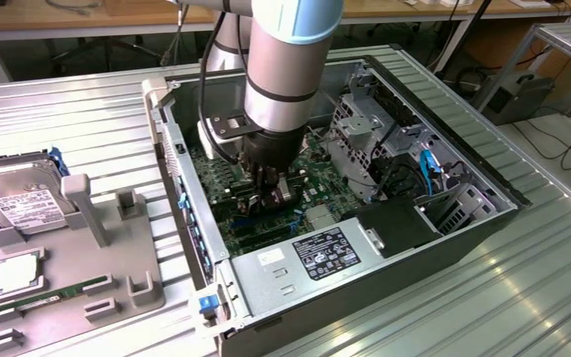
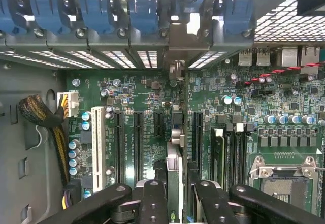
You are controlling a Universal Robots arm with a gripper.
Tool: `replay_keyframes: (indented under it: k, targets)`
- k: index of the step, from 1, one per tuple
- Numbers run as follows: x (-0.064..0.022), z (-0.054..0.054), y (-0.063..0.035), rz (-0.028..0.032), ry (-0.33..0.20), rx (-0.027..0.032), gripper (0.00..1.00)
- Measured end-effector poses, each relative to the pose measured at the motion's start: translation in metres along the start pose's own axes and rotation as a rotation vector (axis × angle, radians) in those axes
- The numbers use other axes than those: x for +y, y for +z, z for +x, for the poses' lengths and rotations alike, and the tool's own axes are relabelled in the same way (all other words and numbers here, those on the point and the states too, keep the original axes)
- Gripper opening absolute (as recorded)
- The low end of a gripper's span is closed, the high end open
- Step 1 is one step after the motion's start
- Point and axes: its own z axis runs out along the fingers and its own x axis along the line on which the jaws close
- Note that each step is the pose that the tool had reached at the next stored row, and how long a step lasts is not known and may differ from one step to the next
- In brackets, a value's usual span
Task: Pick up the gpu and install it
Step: 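Insert the gpu into the slot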
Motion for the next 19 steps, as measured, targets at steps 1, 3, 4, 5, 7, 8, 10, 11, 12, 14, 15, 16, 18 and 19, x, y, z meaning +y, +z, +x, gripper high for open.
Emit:
replay_keyframes:
  k: [1, 3, 4, 5, 7, 8, 10, 11, 12, 14, 15, 16, 18, 19]
  targets:
    - [0.0000, 0.000, 0.0000, 0.0000, 0.000, 0.0000, 0.26]
    - [0.0000, 0.000, 0.0001, 0.0001, 0.000, -0.0002, 0.26]
    - [0.0000, 0.000, 0.0004, 0.0004, 0.000, -0.0009, 0.27]
    - [0.0000, 0.000, 0.0006, 0.0006, 0.000, -0.0012, 0.27]
    - [0.0000, 0.000, 0.0003, 0.0003, 0.000, -0.0006, 0.34]
    - [0.0000, 0.000, -0.0001, 0.0000, 0.000, -0.0001, 0.34]
    - [0.0001, 0.000, -0.0021, 0.0000, 0.000, -0.0002, 0.34]
    - [0.0001, 0.000, -0.0046, 0.0001, 0.000, -0.0002, 0.34]
    - [0.0001, 0.000, -0.0087, 0.0002, 0.000, -0.0002, 0.34]
    - [0.0002, 0.000, -0.0167, 0.0002, 0.000, -0.0003, 0.34]
    - [0.0002, 0.000, -0.0217, 0.0001, 0.000, -0.0002, 0.34]
    - [0.0003, 0.000, -0.0289, 0.0001, 0.000, -0.0002, 0.34]
    - [0.0002, -0.001, -0.0310, 0.0001, 0.000, -0.0002, 0.34]
    - [0.0005, -0.001, -0.0310, 0.0002, 0.000, -0.0004, 0.25]
